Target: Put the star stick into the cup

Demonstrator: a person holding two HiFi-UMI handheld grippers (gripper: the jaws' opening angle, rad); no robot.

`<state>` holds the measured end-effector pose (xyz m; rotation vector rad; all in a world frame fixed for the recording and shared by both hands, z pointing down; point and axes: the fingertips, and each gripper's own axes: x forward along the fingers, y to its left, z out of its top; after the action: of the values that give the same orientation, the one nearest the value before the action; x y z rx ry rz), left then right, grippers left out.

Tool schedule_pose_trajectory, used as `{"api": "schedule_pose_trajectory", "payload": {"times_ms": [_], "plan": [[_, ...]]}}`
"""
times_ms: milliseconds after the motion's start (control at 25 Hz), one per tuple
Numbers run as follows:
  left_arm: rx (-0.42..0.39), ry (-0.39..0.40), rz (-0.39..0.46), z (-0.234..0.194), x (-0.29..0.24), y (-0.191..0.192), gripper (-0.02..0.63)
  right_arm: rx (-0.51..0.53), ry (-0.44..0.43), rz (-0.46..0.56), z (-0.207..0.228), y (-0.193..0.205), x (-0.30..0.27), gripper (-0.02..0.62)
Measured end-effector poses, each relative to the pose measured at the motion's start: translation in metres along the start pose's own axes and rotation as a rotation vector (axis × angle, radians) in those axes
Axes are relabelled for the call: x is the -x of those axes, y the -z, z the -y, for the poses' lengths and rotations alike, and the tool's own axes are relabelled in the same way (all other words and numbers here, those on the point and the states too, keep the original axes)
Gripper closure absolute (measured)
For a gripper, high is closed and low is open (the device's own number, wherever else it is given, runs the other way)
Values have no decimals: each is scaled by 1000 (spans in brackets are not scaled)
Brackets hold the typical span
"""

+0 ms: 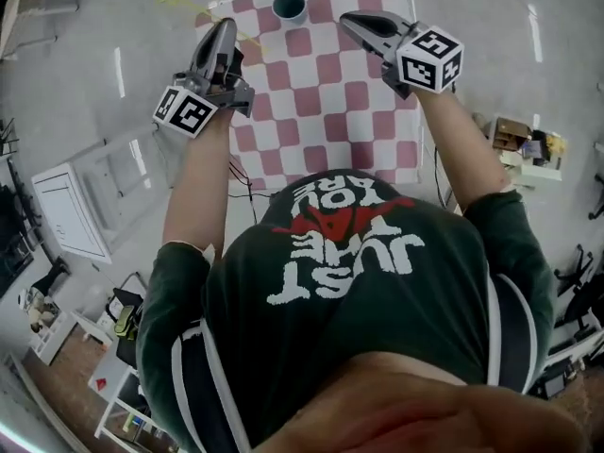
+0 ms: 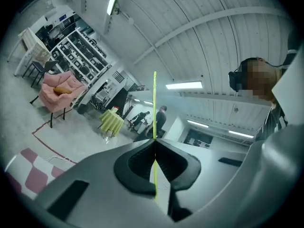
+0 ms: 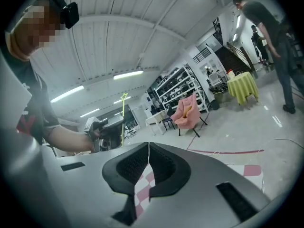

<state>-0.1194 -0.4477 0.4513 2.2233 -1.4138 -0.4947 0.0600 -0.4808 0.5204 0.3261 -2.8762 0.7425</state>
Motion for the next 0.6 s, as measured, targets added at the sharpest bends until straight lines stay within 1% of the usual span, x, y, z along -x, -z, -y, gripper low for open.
{"api": "schedule_pose_trajectory", "payload": {"times_ms": [200, 320, 600], "plan": [[3, 25, 13, -33, -26, 10, 595, 18, 37, 12, 24, 4, -18, 558], [-10, 43, 16, -55, -35, 16, 595, 29, 60, 24, 32, 5, -32, 560], [5, 67, 55, -100, -49, 33, 595, 39, 79, 45, 52, 14, -64, 560]]}}
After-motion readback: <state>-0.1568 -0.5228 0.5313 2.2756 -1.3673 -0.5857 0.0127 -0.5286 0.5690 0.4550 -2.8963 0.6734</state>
